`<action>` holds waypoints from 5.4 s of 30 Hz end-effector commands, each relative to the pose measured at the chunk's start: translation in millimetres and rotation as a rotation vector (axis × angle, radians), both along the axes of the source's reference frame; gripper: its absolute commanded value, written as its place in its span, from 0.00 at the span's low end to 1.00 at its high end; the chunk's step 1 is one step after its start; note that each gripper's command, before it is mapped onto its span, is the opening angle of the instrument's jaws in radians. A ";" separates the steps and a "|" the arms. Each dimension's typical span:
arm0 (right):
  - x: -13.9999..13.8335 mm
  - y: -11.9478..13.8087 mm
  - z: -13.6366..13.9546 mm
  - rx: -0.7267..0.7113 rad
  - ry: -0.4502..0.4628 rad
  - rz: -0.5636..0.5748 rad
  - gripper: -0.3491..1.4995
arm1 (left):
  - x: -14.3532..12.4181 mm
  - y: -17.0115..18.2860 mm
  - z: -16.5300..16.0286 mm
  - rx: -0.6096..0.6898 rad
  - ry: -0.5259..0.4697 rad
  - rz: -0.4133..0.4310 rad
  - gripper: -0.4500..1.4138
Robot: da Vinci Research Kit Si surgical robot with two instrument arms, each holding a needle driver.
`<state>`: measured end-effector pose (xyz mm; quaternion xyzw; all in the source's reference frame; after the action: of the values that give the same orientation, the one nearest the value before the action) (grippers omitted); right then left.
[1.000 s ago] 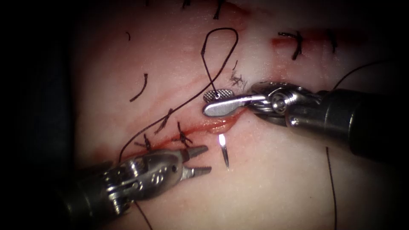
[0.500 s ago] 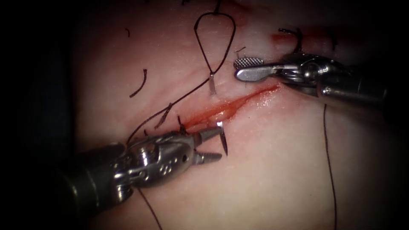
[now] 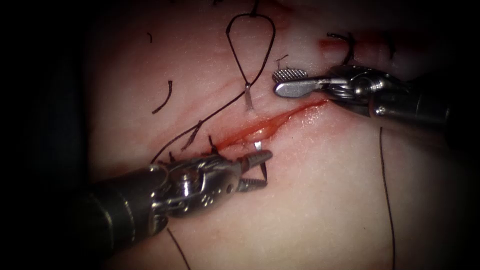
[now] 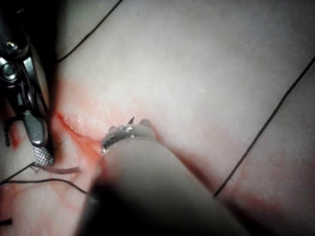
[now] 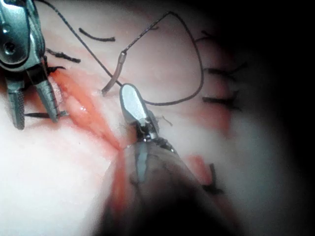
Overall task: Wound Closure
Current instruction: Pull the needle through the wound with the left hand, then pass the needle back to the right needle driver.
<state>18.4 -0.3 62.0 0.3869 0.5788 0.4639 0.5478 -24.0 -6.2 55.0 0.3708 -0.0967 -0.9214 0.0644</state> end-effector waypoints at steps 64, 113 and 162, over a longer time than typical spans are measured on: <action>-1.0 1.9 -5.4 -0.546 -0.027 -0.059 0.82 | -3.1 0.1 -9.9 0.999 -0.754 -0.520 0.05; -5.8 -0.8 -6.6 0.087 0.071 -0.145 0.70 | 1.2 7.3 -19.2 0.035 -0.456 -0.076 0.05; 4.6 -2.1 -10.8 0.246 0.267 -0.103 0.74 | 0.8 3.3 -13.1 -0.047 -0.489 -0.006 0.05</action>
<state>22.3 -2.9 51.0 0.5383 0.5633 0.4494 0.4370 -22.7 -3.4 41.6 0.5802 -0.1311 -0.8026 0.0451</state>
